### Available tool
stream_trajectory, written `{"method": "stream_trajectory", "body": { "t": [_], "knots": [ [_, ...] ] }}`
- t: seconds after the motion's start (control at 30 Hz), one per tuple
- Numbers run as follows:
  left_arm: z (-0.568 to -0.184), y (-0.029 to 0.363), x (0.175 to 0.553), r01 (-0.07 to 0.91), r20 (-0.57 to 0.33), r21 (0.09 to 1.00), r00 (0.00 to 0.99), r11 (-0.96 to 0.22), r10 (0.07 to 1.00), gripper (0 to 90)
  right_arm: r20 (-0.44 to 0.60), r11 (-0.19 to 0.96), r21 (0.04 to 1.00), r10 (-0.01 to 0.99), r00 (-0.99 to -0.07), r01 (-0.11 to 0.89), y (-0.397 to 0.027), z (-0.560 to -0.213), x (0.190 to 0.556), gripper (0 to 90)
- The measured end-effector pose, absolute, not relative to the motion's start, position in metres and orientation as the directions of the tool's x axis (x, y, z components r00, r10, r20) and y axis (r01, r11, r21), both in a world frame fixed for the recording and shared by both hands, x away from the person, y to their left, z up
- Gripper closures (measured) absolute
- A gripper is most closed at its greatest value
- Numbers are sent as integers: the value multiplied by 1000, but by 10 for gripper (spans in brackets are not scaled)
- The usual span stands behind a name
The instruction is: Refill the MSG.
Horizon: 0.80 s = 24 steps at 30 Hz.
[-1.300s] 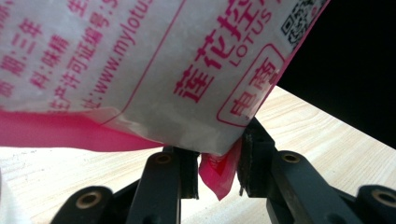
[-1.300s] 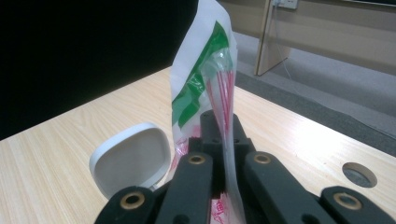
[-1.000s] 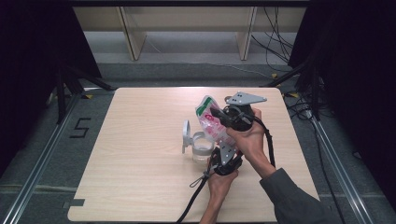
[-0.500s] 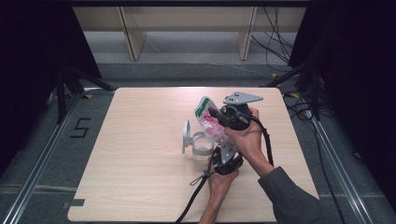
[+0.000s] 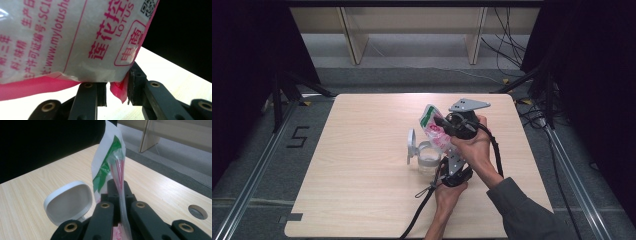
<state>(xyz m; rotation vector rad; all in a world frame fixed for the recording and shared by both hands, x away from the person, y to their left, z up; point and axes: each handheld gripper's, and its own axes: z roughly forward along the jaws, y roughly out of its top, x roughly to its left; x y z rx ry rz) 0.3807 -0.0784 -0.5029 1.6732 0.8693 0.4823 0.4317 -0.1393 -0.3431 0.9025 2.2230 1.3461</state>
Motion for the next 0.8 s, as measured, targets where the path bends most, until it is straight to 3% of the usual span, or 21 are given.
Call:
{"method": "stream_trajectory", "body": {
  "t": [0.8],
  "knots": [
    [-504,-77,379,284,-135,956,651,-76,747,724,-6,351,879,687,-727,324,-133,-344,431,900]
  ]
}}
